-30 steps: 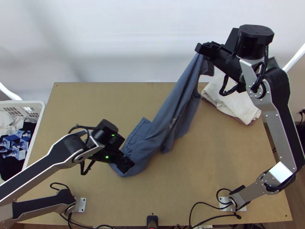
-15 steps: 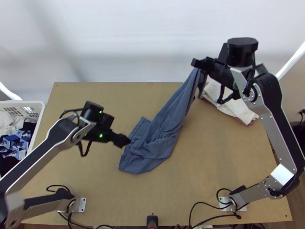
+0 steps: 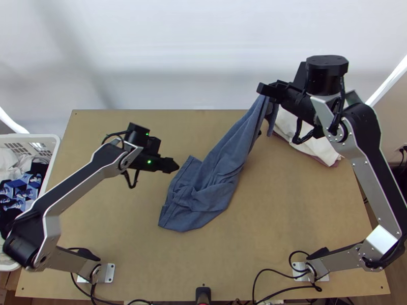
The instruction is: Fold the t-shirt
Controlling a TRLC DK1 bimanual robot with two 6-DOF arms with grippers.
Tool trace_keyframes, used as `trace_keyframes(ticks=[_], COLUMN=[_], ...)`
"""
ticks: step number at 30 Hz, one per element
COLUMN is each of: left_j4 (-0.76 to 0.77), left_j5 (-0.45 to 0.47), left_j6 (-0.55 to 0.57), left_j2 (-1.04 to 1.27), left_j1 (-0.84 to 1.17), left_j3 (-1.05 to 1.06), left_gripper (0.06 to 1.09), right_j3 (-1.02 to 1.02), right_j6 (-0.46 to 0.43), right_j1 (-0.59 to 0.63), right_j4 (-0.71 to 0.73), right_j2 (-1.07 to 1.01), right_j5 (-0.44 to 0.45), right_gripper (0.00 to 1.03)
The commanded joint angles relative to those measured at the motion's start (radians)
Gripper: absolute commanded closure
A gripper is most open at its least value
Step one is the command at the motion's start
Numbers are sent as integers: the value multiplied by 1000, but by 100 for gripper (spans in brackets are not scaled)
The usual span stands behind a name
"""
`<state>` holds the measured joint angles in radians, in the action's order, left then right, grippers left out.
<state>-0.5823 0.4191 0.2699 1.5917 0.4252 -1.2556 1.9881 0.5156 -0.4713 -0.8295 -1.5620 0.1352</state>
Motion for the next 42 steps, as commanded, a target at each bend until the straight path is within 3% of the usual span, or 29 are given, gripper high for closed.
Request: trace_keyframes(ticks=[1,5,28,42], left_j4=[41,75,173,134], left_j5=[7,0,-97,-125], left_j6=[18,18,-1,-43], left_j2=[63,132,447,527], left_j1=[-5,-2,44,69], left_j3=[-30,-64,-271,-324], left_gripper=[59,53,54,54], right_j3=[-15,-18,-21,-23], right_j6=[8,8,9,8], right_j1=[-6,-6,-21,-20], right_j4=[15,21,55,82], right_j2=[30,28,25,23], right_j5=[9,9,7,9], right_gripper=[100,100,100,100])
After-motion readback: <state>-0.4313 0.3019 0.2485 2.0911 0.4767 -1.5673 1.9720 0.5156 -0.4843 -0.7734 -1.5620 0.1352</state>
